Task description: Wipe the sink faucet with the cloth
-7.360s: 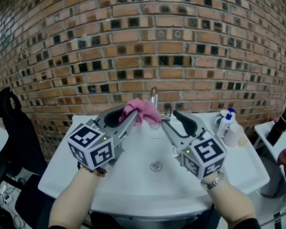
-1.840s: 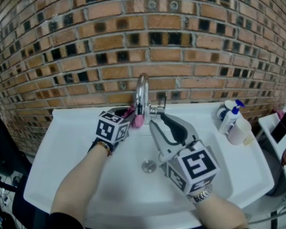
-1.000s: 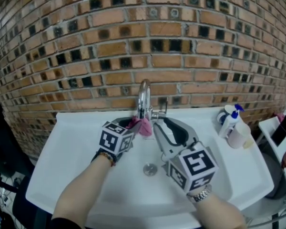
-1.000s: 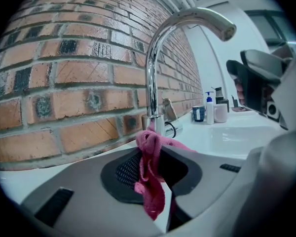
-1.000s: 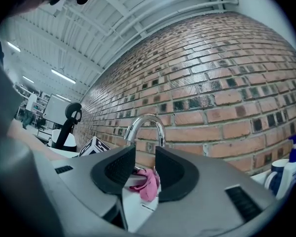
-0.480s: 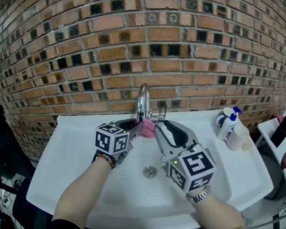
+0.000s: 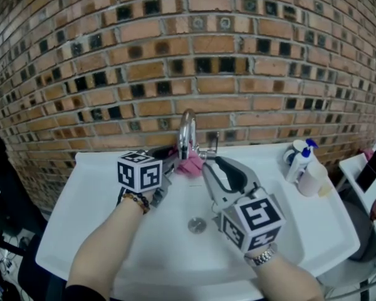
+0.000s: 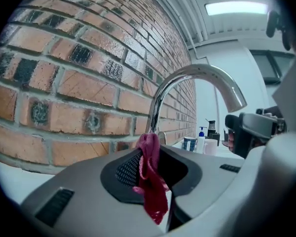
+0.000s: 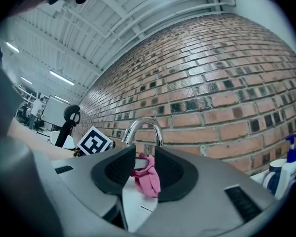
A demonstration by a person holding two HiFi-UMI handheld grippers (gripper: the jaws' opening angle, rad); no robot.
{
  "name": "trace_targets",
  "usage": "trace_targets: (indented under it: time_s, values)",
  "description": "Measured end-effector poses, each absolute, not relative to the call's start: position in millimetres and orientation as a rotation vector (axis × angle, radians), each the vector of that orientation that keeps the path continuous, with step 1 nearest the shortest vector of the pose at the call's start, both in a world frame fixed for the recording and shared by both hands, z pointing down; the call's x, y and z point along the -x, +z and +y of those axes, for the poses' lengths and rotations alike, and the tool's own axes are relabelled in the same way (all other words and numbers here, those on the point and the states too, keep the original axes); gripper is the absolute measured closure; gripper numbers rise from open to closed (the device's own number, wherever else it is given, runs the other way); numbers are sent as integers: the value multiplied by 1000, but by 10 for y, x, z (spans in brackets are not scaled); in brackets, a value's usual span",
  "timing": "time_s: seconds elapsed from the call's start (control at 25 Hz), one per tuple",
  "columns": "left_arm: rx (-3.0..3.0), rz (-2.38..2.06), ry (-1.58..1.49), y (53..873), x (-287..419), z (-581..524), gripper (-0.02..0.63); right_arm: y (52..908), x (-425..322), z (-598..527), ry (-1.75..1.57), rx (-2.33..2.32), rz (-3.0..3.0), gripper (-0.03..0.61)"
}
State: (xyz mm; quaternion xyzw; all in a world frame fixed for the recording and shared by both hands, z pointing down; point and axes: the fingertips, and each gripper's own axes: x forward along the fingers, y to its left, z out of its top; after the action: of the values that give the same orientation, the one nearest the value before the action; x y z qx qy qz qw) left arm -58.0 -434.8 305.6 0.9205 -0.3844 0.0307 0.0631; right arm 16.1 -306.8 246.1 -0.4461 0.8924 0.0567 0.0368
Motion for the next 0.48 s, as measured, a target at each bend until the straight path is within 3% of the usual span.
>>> trace_targets:
  time_s: [0.48]
  values:
    - [-2851, -1115, -43, 2446, 555, -4365, 535, 2436, -176, -3050, 176, 1364, 2729, 445]
